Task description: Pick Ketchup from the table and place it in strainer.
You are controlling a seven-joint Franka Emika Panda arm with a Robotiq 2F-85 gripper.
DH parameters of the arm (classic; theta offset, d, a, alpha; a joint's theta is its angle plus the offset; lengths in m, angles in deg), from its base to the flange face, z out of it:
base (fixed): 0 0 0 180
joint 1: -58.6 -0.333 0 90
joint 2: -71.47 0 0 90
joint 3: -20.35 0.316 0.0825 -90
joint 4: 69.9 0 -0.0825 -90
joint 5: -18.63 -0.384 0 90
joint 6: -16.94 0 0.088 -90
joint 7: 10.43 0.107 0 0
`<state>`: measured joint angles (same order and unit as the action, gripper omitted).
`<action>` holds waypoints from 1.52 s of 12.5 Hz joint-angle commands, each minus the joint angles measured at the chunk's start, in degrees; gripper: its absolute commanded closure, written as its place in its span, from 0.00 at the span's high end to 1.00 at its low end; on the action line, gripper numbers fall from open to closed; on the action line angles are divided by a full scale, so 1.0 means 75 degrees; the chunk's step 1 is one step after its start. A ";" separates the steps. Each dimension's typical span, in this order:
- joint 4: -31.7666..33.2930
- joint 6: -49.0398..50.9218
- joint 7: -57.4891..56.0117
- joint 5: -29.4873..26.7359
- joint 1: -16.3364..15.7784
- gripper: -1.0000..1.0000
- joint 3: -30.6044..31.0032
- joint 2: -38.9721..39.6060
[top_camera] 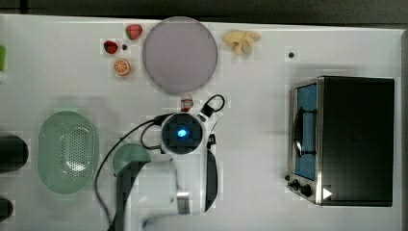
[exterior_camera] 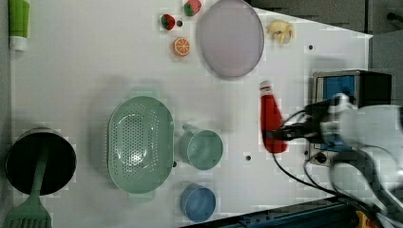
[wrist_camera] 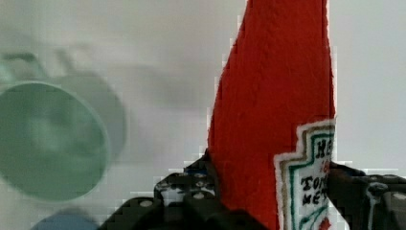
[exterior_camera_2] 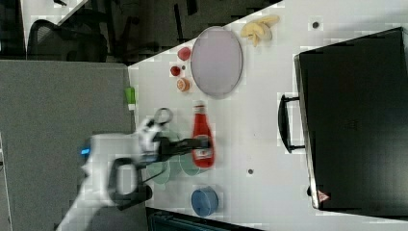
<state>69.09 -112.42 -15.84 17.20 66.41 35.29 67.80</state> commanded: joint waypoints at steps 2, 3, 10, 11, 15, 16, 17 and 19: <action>-0.1043 0.1366 0.1895 -0.0308 -0.0387 0.64 0.0892 -0.0868; -0.1166 0.1432 0.2488 -0.0559 -0.0468 0.64 0.1187 -0.0857; -0.1705 0.0346 0.5531 -0.1026 -0.0721 0.64 0.3529 0.0198; -0.1704 -0.0047 0.5950 -0.1017 -0.0731 0.64 0.3763 0.0469; -0.1688 -0.1203 0.7169 -0.0501 -0.0828 0.64 0.4199 0.1660; -0.1678 -0.1430 0.7197 -0.0206 -0.0841 0.64 0.4193 0.1959; -0.1673 -0.1636 0.7200 0.0031 -0.0843 0.64 0.4173 0.2258; -0.1666 -0.2003 0.7287 0.0210 -0.0848 0.78 0.4130 0.2835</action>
<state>57.00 -126.38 33.89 17.93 58.15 67.15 88.71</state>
